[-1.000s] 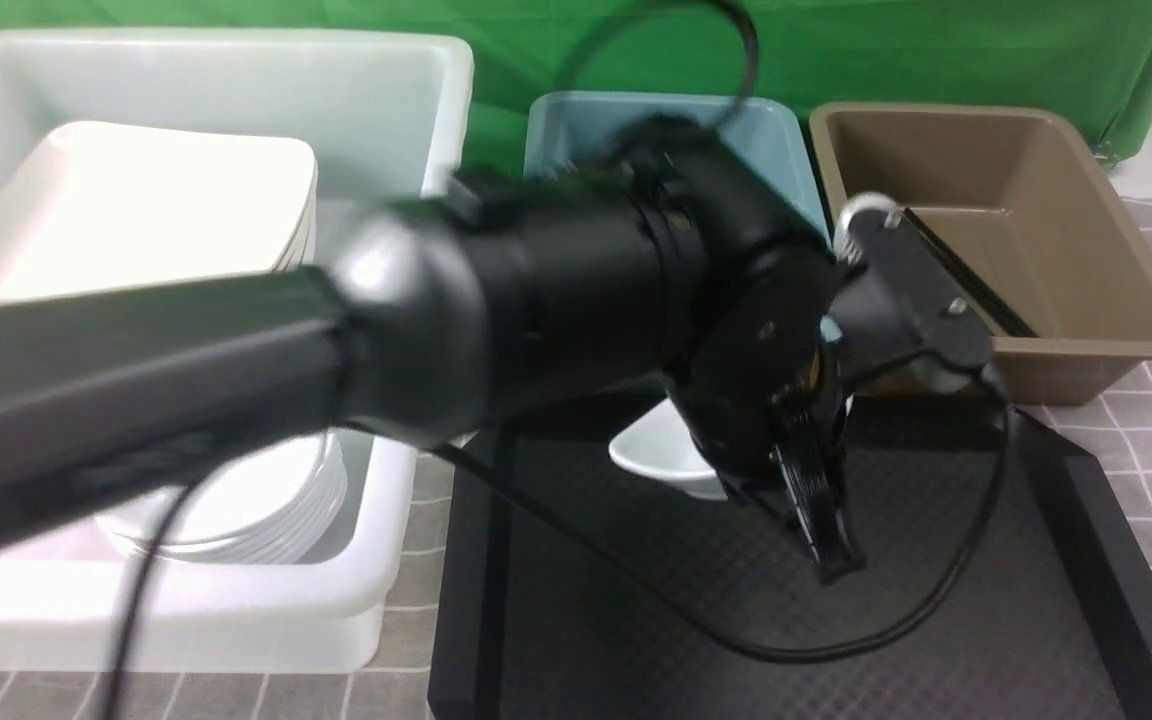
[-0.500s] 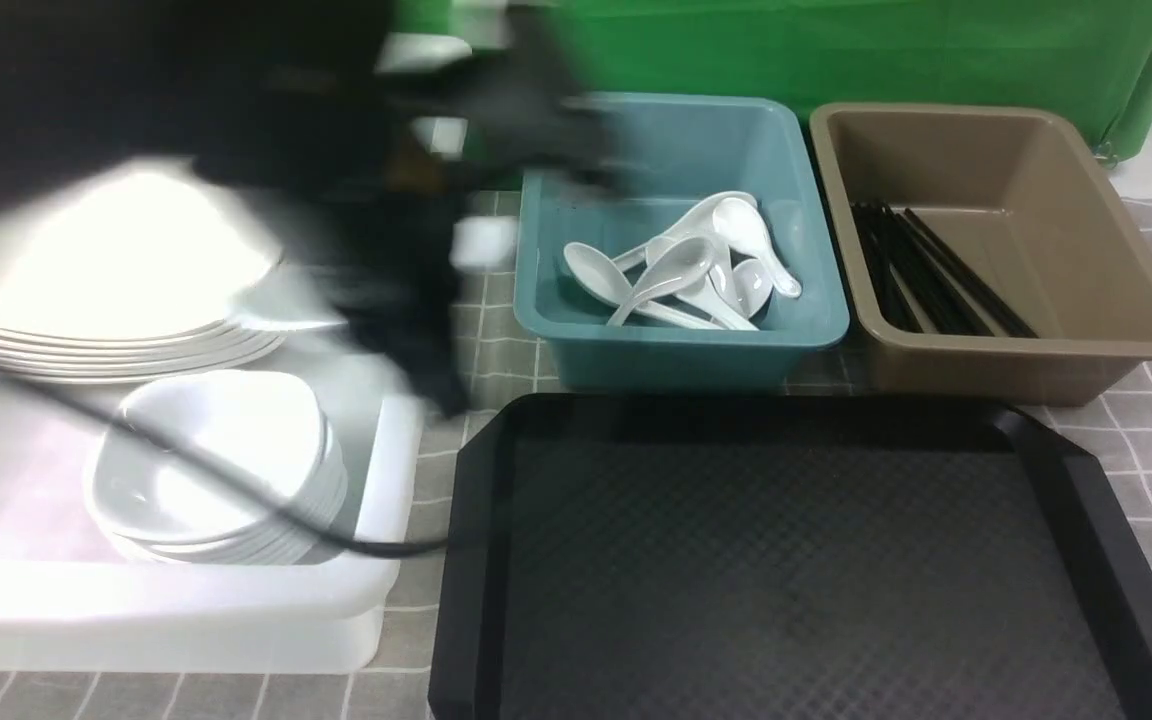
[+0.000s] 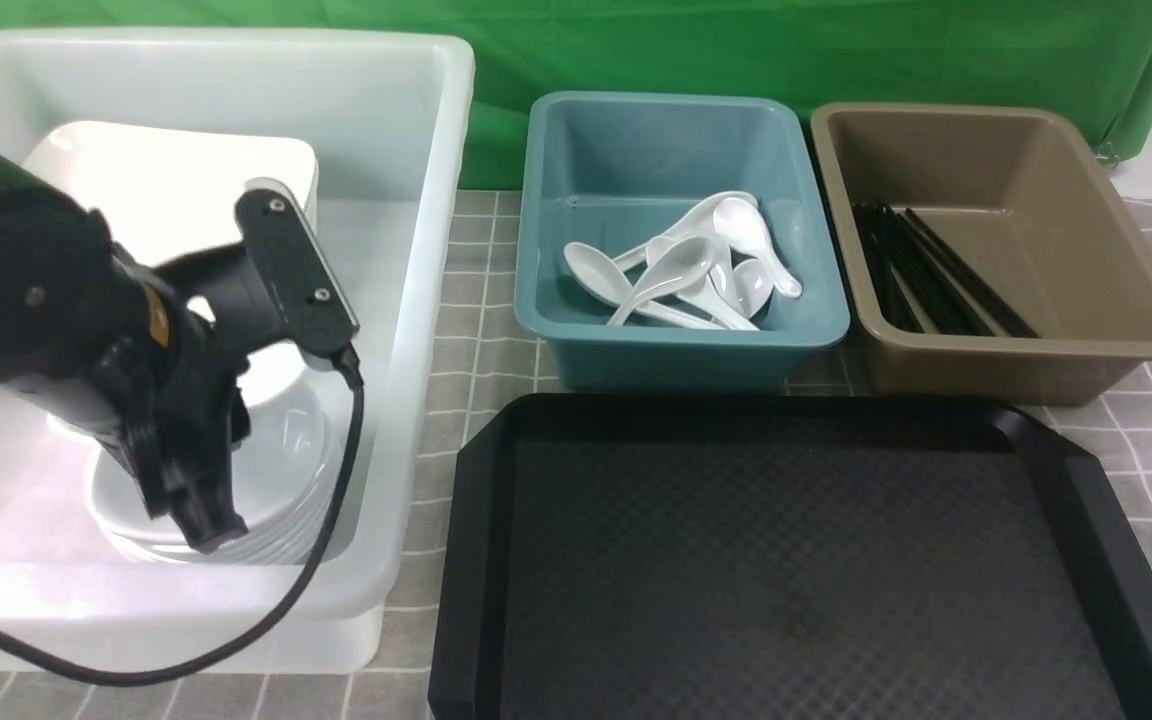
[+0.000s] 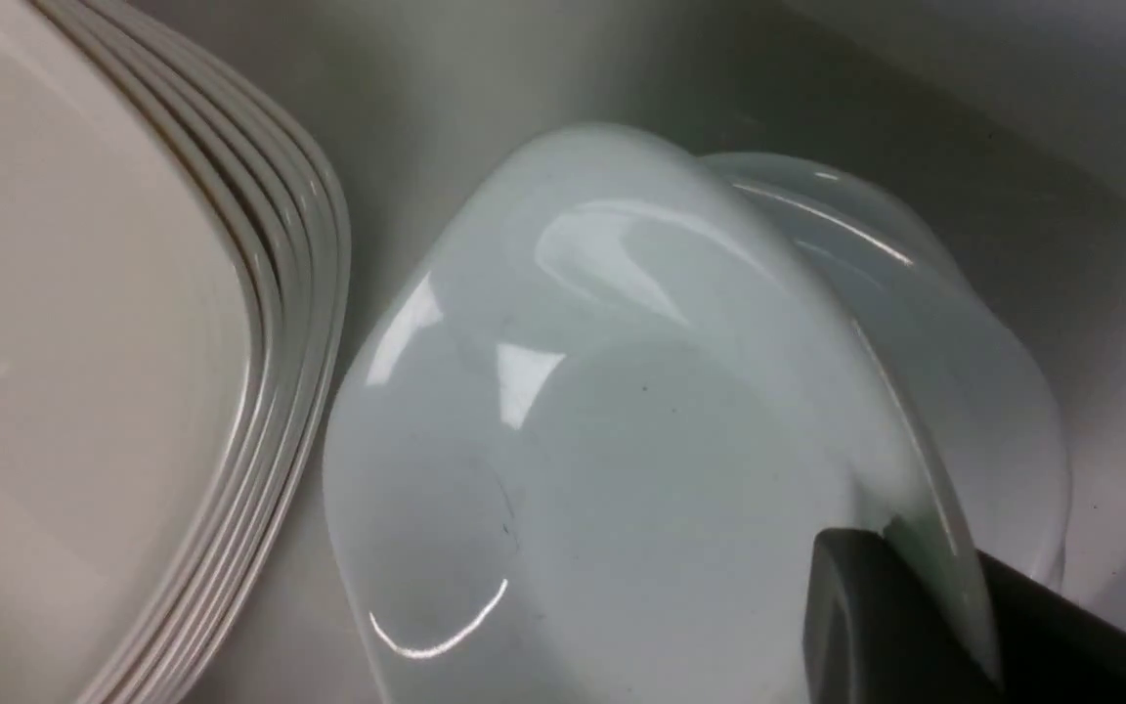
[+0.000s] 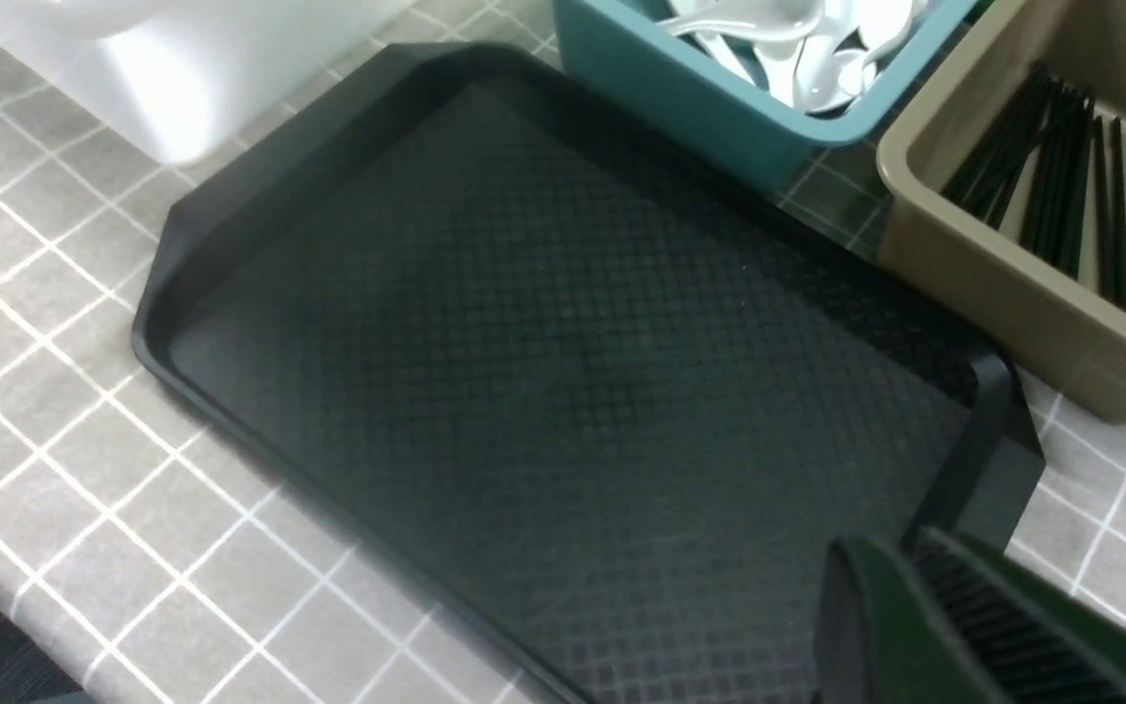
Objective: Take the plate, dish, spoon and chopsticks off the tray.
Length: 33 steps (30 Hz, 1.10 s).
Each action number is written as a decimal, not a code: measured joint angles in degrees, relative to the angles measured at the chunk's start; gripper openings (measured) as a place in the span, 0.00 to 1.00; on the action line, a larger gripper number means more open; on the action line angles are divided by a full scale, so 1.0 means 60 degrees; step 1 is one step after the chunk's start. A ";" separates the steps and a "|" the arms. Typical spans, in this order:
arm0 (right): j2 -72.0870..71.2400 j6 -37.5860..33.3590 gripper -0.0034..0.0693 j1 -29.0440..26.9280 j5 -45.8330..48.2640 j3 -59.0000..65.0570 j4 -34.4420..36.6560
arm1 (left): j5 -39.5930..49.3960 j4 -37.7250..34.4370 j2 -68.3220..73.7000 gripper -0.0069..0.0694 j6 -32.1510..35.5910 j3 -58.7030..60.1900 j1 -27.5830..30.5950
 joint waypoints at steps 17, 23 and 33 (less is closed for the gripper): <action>0.0000 0.0007 0.17 0.0000 0.0009 0.0000 0.0514 | -0.0087 -0.0313 0.0328 0.72 -0.2090 0.0067 0.0000; 0.0000 0.0007 0.17 0.0000 0.0019 0.0000 0.0536 | 0.0003 -0.1520 -0.1271 0.81 -0.2133 0.0067 0.0000; 0.0000 0.0387 0.17 0.0000 0.0019 0.0000 0.0541 | -0.2554 -0.4431 -0.5158 0.24 -0.2123 0.1535 0.0000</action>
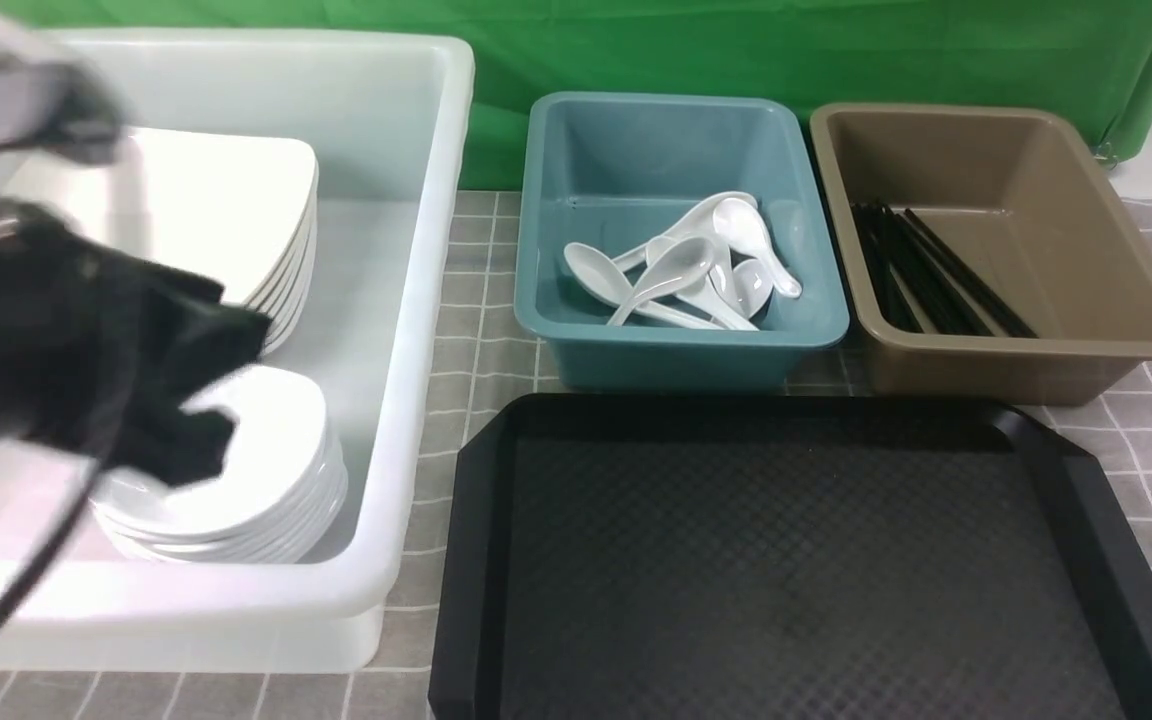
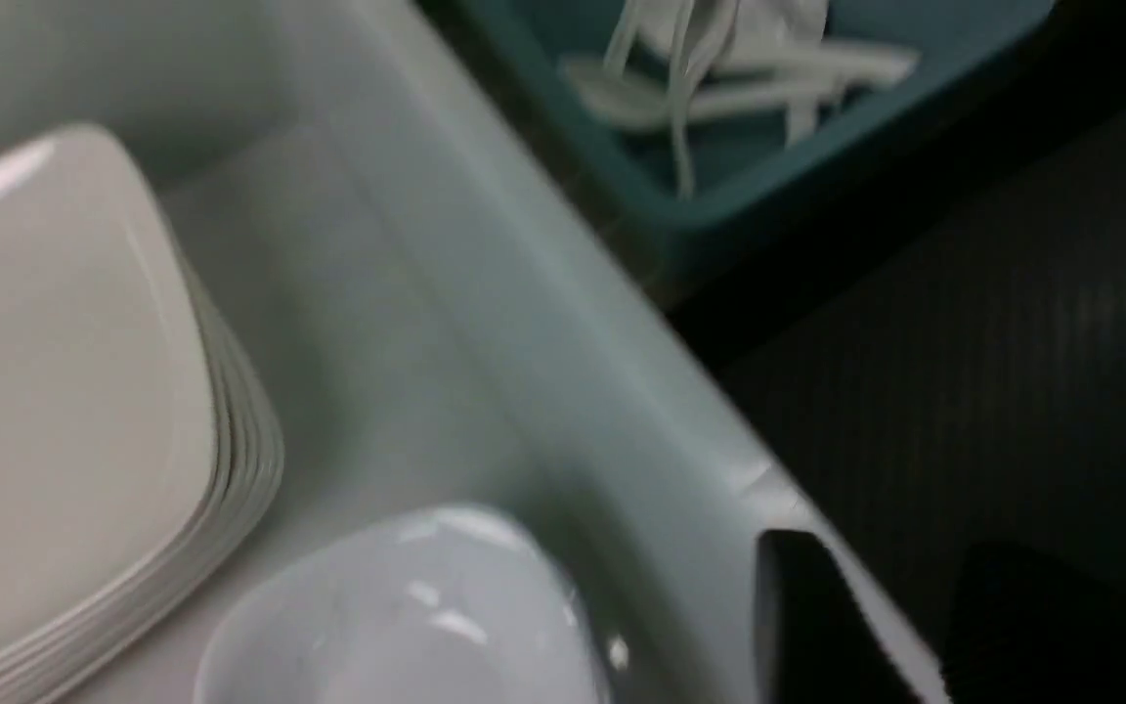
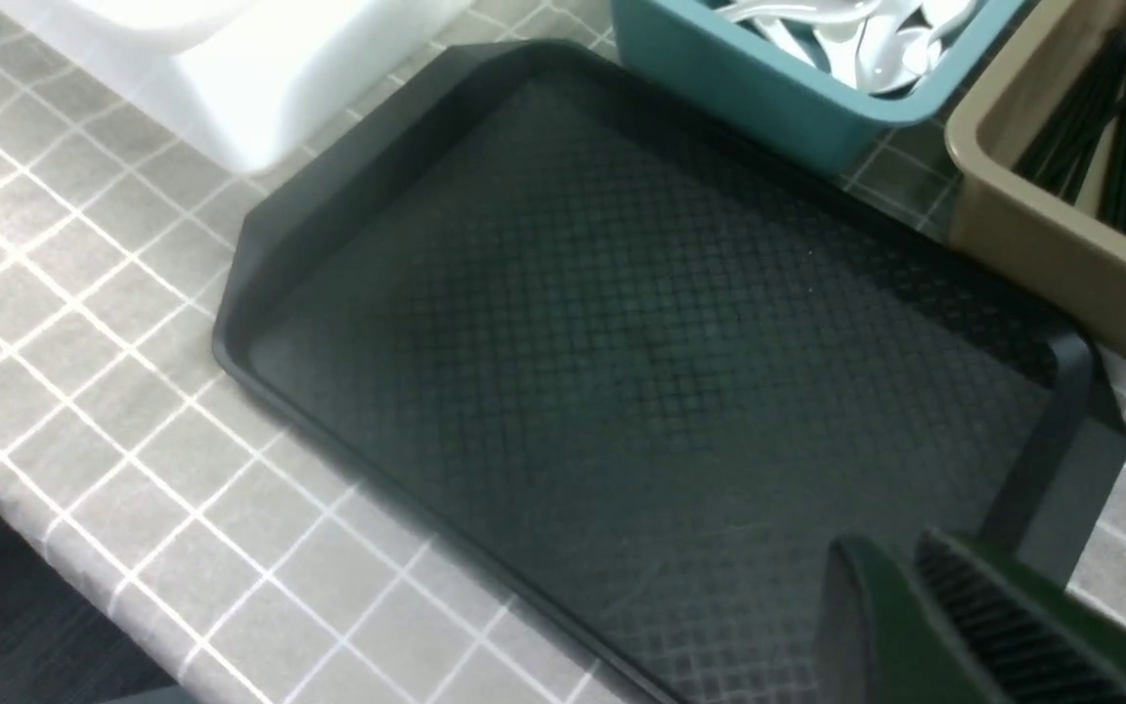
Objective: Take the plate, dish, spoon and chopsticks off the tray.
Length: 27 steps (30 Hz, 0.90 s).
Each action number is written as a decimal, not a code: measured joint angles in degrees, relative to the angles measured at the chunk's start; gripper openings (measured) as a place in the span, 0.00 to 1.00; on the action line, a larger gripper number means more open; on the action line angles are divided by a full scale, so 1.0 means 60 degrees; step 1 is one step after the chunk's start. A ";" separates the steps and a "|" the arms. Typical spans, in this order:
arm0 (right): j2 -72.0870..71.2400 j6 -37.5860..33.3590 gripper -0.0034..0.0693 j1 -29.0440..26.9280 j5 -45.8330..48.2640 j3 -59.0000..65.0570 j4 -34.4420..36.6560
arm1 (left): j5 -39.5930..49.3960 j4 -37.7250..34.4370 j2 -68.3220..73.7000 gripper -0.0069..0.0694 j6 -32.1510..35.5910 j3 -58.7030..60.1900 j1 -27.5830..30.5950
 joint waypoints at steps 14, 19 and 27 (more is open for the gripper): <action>0.0000 0.0910 0.17 0.0000 0.0044 0.0007 -0.0026 | -0.6389 -0.4482 -0.2488 0.11 0.2583 0.4904 0.0000; 0.0000 0.0931 0.17 0.0000 0.0044 0.0007 -0.0038 | -0.6419 -0.4036 -0.2488 0.11 0.2586 0.5011 0.0000; 0.0000 0.0931 0.19 0.0000 0.0044 0.0007 -0.0038 | -0.6345 -0.1857 -0.2488 0.11 0.2586 0.5022 0.0000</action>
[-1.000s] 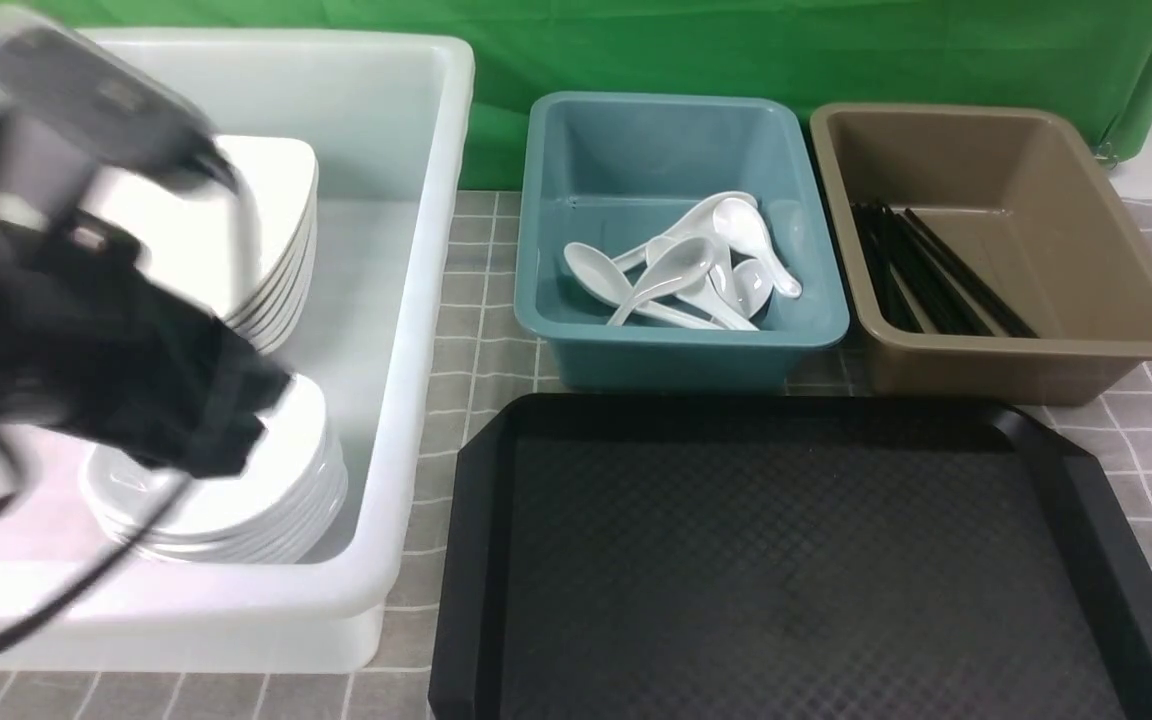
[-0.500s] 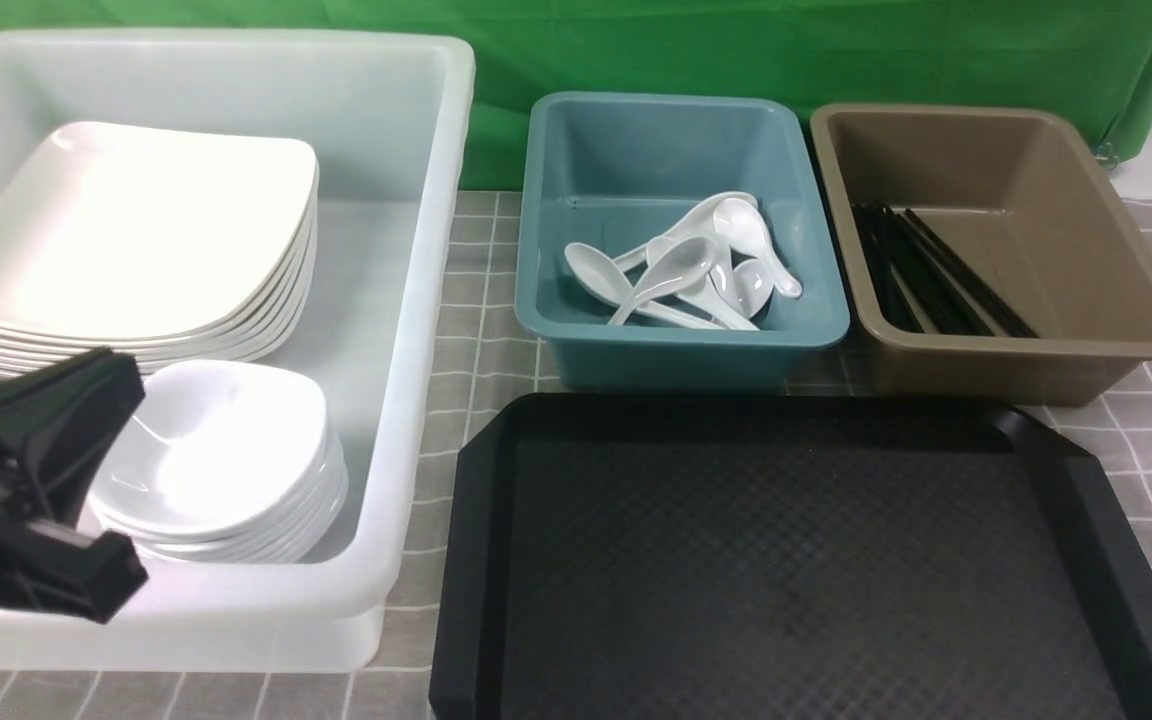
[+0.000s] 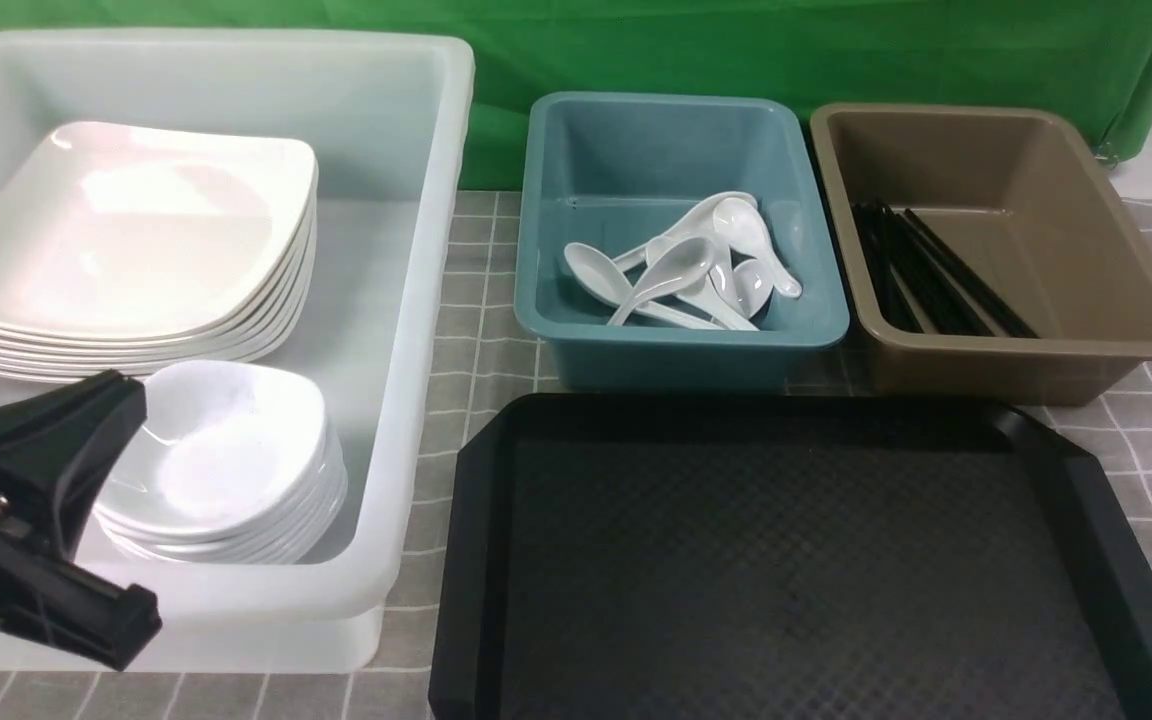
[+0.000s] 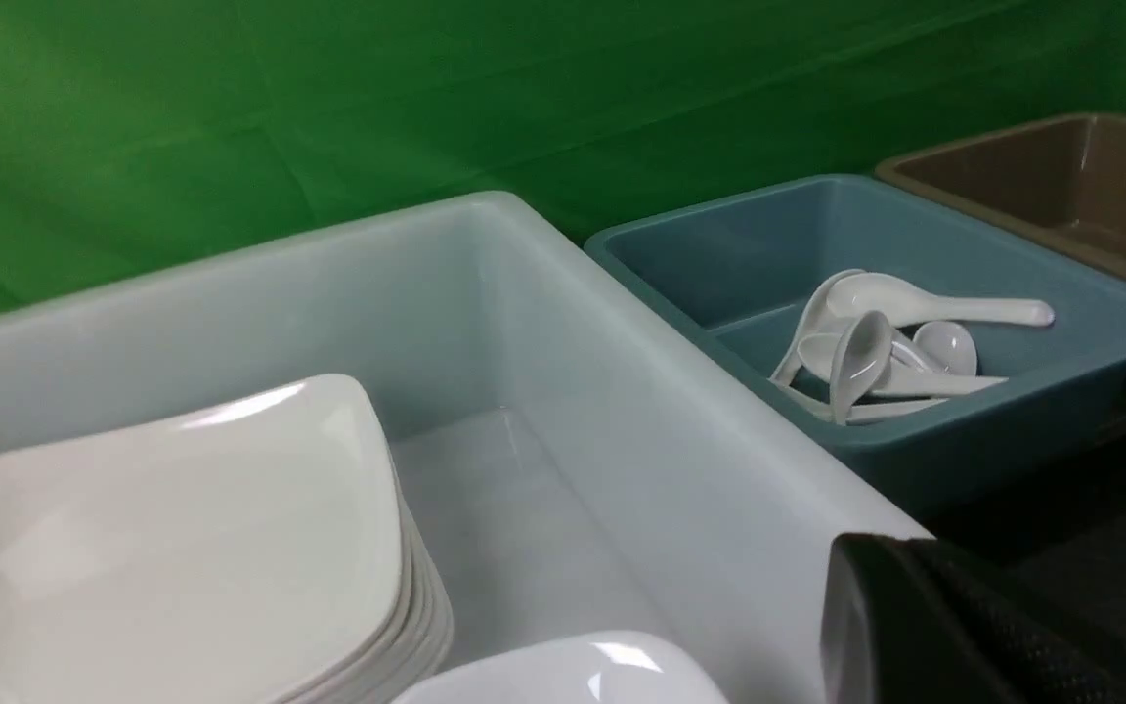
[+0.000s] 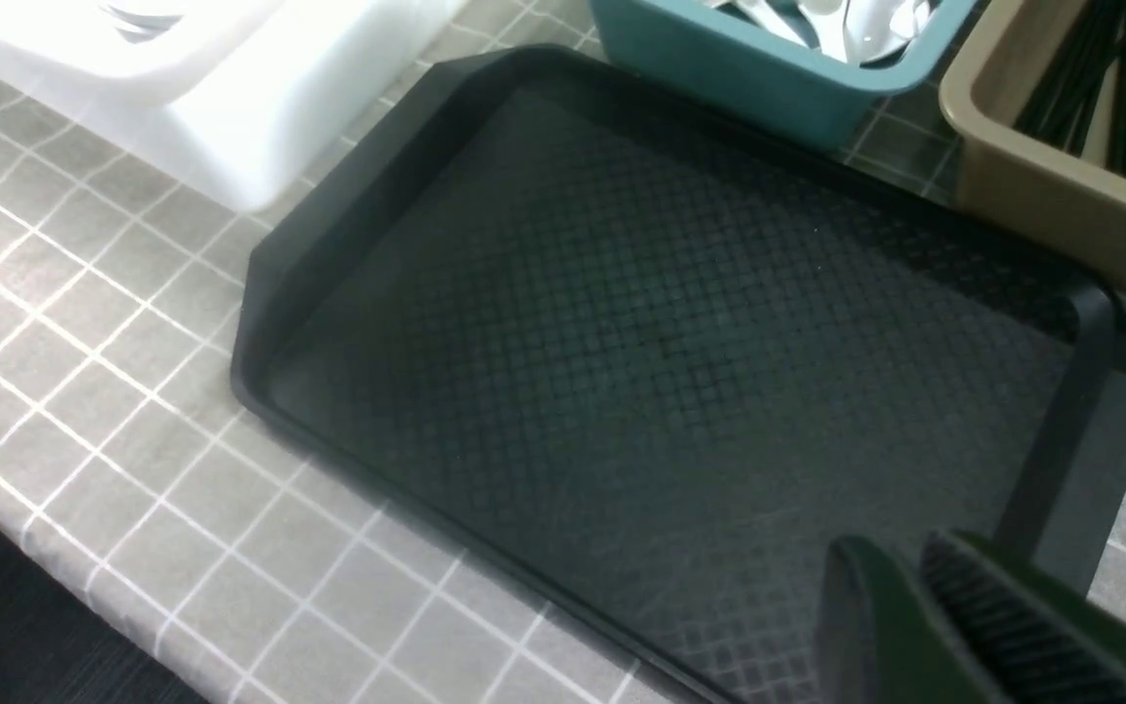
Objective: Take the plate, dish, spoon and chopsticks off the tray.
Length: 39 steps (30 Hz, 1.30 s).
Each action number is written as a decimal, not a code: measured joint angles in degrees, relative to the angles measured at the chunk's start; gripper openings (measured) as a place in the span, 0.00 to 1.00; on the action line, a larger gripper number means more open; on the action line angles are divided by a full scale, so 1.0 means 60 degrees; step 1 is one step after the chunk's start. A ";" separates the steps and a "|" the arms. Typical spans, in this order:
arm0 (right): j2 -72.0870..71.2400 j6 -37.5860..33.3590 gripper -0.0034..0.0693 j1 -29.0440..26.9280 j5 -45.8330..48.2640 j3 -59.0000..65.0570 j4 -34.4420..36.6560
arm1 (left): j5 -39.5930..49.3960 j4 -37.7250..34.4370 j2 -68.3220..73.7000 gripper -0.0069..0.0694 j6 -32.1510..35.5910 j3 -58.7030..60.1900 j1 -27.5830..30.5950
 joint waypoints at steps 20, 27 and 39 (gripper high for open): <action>-0.3125 -0.3388 0.07 -0.6298 -0.7628 0.6962 0.1777 | 0.0009 0.1598 0.0000 0.11 0.0000 0.0000 0.0000; -0.4638 -0.2705 0.07 -0.6461 -0.8770 0.9499 0.1822 | 0.0036 0.1598 0.0000 0.11 0.0000 0.0007 0.0000; -0.4722 -0.2555 0.08 -0.6461 -0.8346 0.9510 0.1846 | 0.0040 0.1598 0.0000 0.11 0.0000 0.0007 0.0000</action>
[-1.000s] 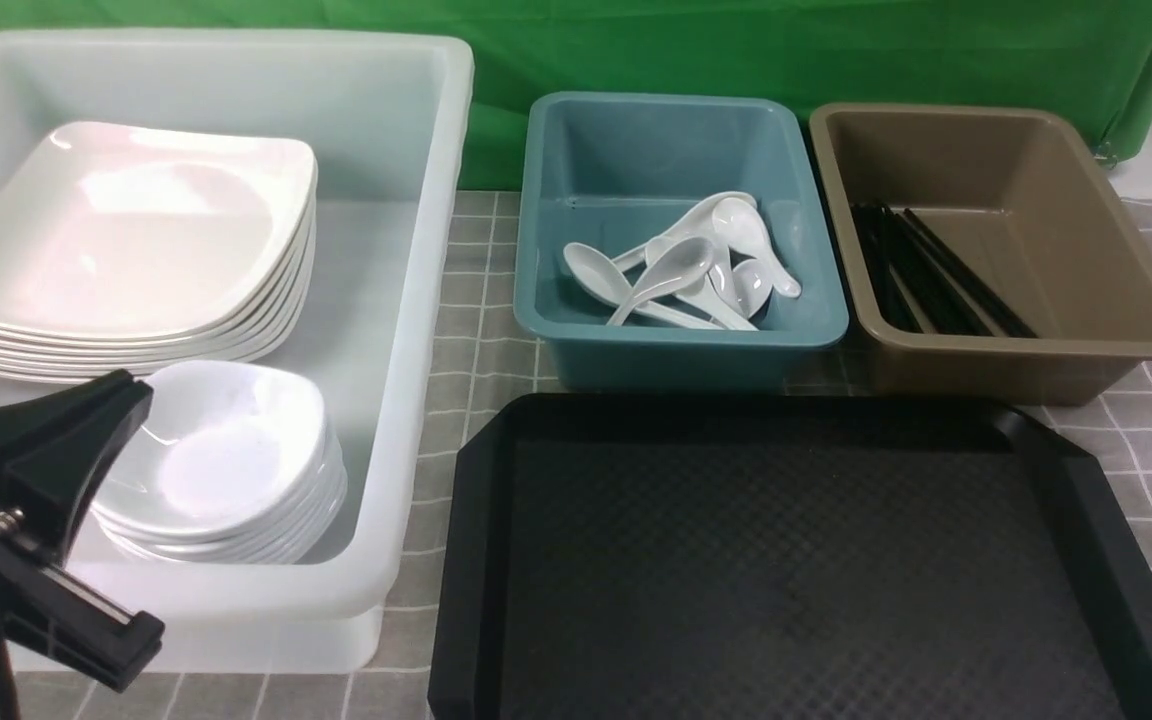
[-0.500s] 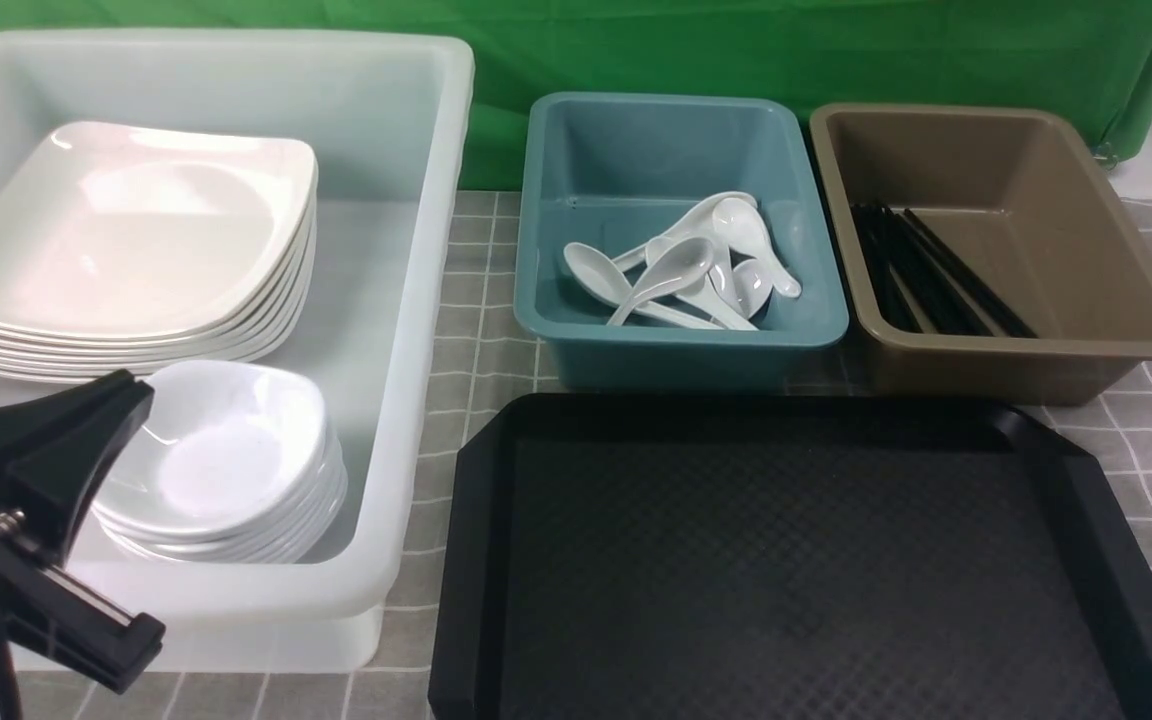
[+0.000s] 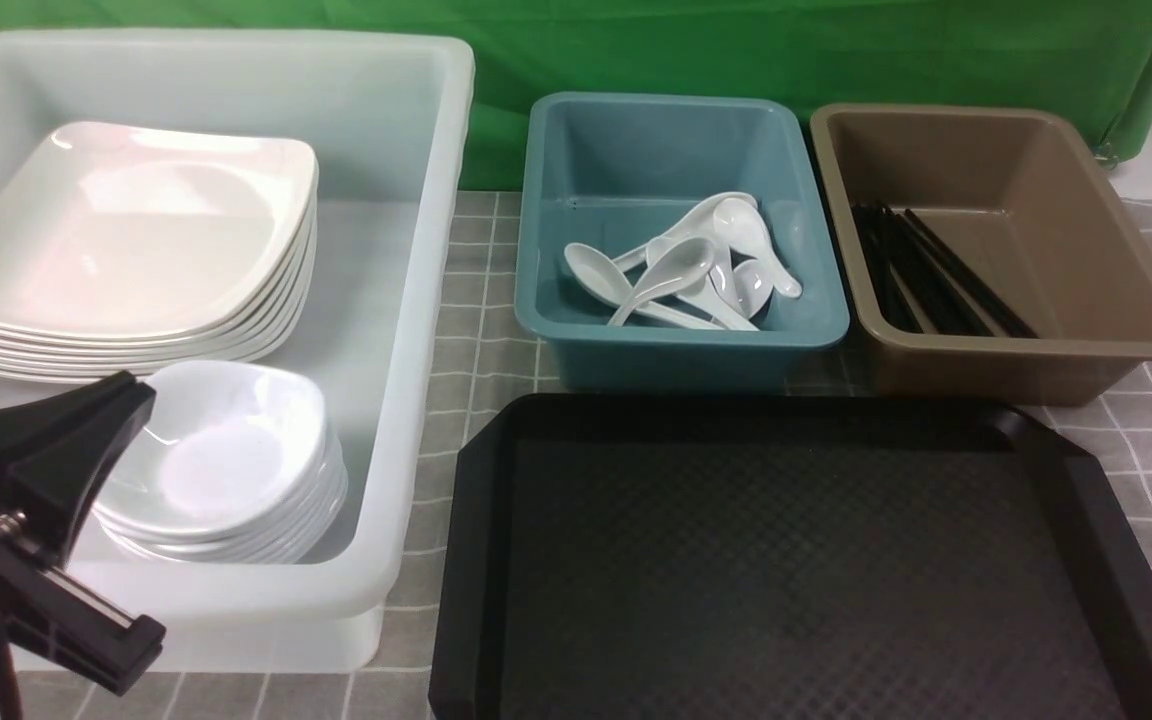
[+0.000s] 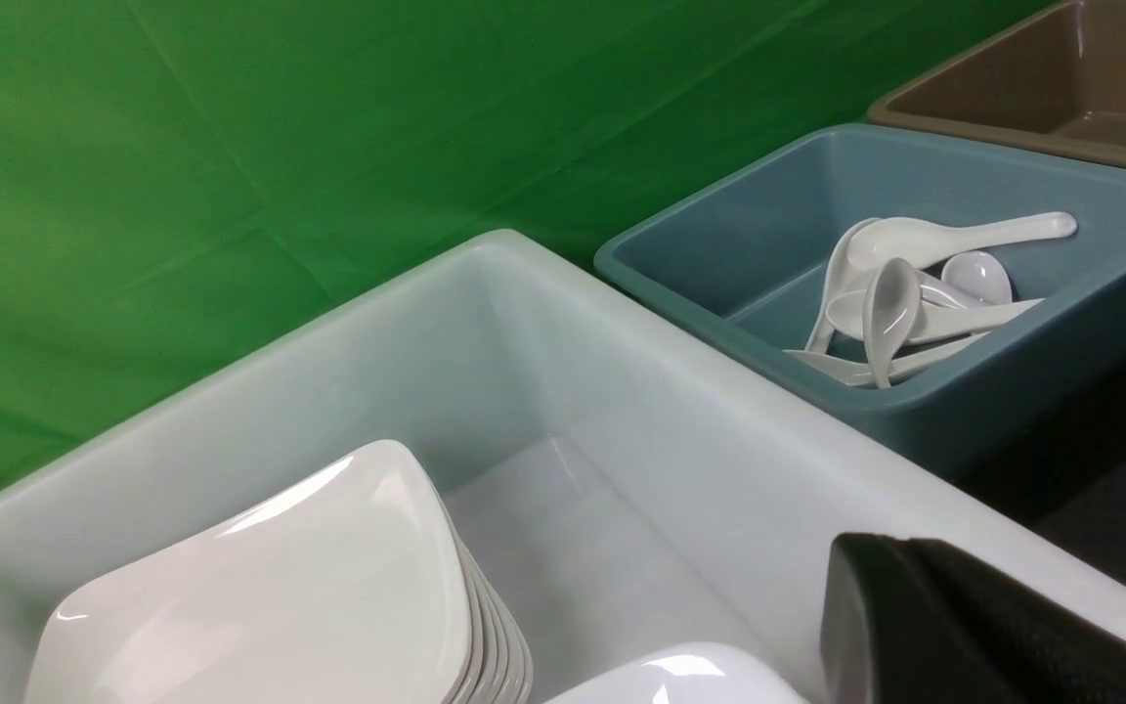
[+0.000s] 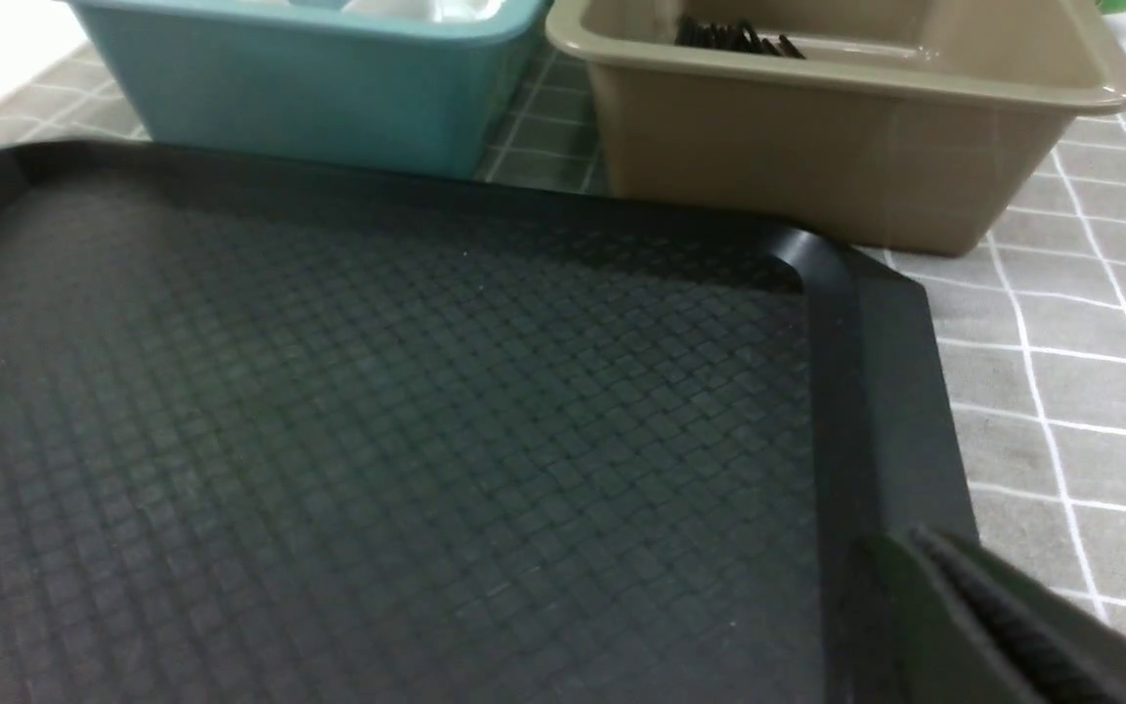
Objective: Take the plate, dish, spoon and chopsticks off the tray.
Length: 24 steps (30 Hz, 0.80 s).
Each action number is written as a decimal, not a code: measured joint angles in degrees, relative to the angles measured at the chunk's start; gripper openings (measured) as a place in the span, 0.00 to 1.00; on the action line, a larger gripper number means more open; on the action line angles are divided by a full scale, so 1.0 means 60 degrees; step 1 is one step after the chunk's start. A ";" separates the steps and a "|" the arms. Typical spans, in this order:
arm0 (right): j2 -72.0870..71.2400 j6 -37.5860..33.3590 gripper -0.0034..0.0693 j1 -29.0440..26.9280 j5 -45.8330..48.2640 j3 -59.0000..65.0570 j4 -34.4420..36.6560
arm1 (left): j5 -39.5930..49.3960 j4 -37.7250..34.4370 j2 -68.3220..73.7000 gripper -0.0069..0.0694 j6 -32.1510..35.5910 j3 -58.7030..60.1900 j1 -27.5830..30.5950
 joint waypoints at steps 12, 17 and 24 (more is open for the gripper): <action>0.0000 -0.0004 0.12 0.0000 0.0000 0.0000 0.0004 | 0.0000 0.0000 0.0000 0.11 0.0019 0.0000 0.0000; 0.0000 -0.0004 0.13 0.0000 0.0000 0.0000 0.0004 | 0.0013 0.0000 -0.0122 0.11 0.0010 0.0000 0.0000; 0.0000 -0.0004 0.16 0.0000 0.0004 0.0000 0.0012 | 0.0213 -0.0432 -0.1744 0.11 -0.0541 0.0000 0.1096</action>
